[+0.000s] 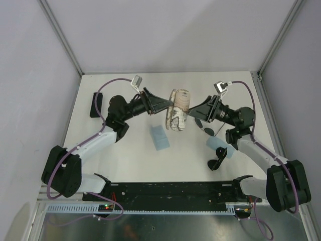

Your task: Organize the sunglasses

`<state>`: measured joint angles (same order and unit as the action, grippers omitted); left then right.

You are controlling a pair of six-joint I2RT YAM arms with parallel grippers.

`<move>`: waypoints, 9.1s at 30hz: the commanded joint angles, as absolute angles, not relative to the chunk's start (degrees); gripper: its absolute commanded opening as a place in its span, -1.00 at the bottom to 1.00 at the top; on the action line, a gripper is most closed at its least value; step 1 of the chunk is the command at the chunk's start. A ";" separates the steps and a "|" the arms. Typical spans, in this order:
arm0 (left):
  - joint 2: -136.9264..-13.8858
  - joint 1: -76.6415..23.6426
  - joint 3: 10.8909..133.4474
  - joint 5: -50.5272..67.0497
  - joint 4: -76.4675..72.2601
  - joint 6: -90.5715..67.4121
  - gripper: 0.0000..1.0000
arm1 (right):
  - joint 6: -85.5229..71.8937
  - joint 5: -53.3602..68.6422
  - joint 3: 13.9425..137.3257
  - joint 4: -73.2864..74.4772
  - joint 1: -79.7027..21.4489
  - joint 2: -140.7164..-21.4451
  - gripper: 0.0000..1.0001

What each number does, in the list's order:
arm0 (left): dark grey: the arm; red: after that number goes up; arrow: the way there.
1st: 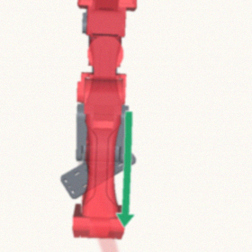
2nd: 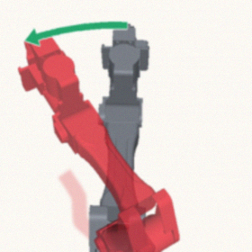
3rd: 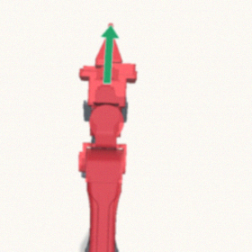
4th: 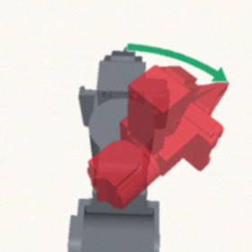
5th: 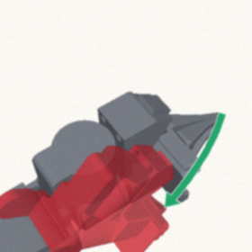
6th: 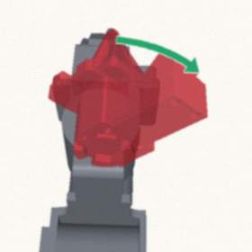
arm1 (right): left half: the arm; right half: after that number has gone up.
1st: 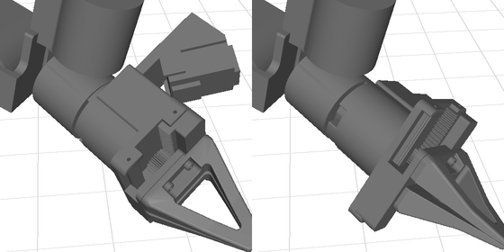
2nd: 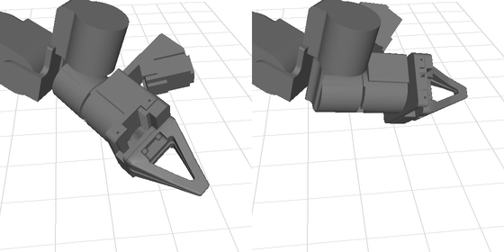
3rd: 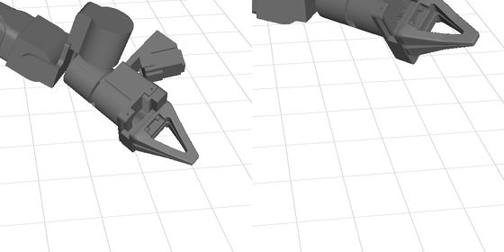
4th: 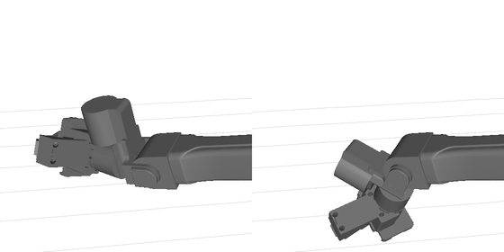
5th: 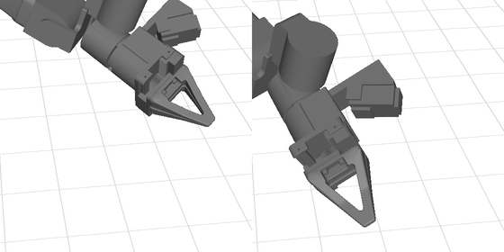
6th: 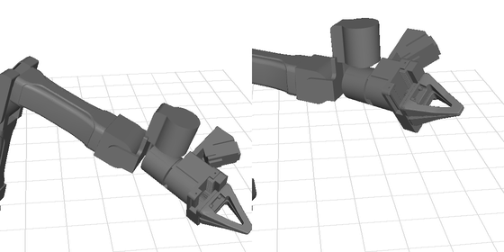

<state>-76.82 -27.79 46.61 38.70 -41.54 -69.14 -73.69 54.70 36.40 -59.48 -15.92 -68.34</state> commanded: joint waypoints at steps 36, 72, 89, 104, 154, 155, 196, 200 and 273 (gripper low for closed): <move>-60.81 -17.89 34.58 20.75 -2.26 -39.83 0.92 | -40.63 30.06 46.47 -8.21 -26.36 -81.31 -1.00; -89.23 -22.06 43.23 11.16 -4.32 -33.71 0.18 | -26.82 23.32 82.68 15.52 -24.19 -111.79 -0.07; -98.64 -22.06 47.58 10.02 -6.06 -33.20 -0.79 | -22.63 11.16 69.35 21.90 -30.35 -87.58 -0.15; -79.48 -22.10 28.90 10.81 -7.82 -34.48 -1.00 | -24.39 7.20 56.50 16.67 -37.57 -82.72 -0.21; -80.21 -18.38 34.73 8.71 -4.13 -28.26 -0.17 | -25.97 -5.76 60.09 8.34 -49.74 -106.73 -0.47; -80.23 -18.38 34.72 8.66 -4.17 -28.32 -0.17 | -25.90 -5.74 60.06 8.30 -49.92 -106.85 -0.51; -92.70 -22.92 40.26 8.59 -4.66 -25.37 -0.23 | -25.63 -6.41 60.08 11.80 -49.49 -100.91 -0.97; -94.11 -24.03 40.72 9.83 -4.33 -25.02 -0.24 | -25.86 -5.94 60.03 11.87 -49.27 -100.92 -0.97; -85.33 -26.28 38.14 12.40 -0.40 -25.41 -1.00 | -24.48 -2.08 60.07 12.01 -48.08 -104.41 -0.50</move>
<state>-87.42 -25.78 38.33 13.28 0.19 -26.79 -25.04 -2.09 59.90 11.97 -47.20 -102.67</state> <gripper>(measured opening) 0.005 0.299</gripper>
